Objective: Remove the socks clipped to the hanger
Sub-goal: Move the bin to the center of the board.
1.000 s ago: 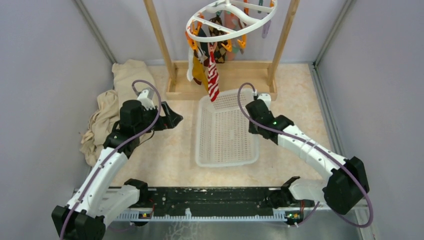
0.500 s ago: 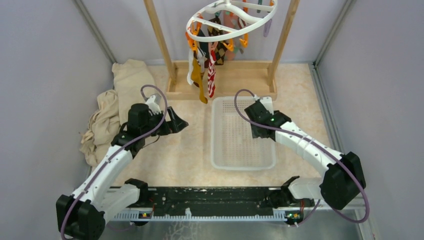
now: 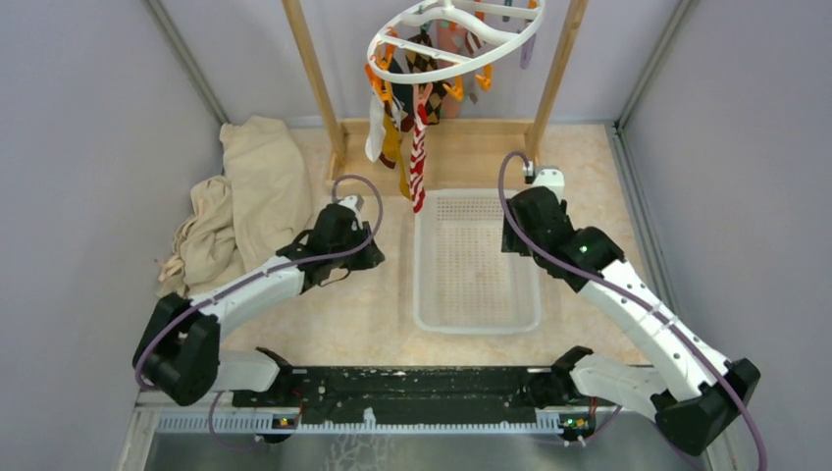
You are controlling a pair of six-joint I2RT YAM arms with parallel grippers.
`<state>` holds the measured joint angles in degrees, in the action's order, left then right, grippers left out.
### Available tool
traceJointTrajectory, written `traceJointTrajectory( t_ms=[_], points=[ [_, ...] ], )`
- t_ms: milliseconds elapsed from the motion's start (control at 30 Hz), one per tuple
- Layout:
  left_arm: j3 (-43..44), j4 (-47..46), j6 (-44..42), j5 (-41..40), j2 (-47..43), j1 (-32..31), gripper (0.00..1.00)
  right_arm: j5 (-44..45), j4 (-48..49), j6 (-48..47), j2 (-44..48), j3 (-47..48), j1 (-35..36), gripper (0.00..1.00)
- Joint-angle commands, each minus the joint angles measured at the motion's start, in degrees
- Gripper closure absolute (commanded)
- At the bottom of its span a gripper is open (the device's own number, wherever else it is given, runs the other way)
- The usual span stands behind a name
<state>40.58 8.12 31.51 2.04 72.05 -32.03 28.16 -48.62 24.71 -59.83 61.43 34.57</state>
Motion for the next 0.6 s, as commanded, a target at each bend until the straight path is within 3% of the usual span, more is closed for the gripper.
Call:
traceJointTrajectory(
  t_ms=[0,300,567],
  points=[
    [2.7,-4.3,1.3,-5.0,7.5,-1.5,0.73,-3.8,1.9,0.8,3.1,2.4,-0.4,0.39],
    [12.2,-6.1,3.4,-10.1,18.1,-13.4,0.72,-6.1,4.5,0.8,4.3,-0.3,-0.4,0.38],
    [18.8,-6.2,2.6,-11.8,24.8,-16.7,0.71,-7.2,5.8,0.7,4.5,-1.2,-0.4,0.37]
  ],
)
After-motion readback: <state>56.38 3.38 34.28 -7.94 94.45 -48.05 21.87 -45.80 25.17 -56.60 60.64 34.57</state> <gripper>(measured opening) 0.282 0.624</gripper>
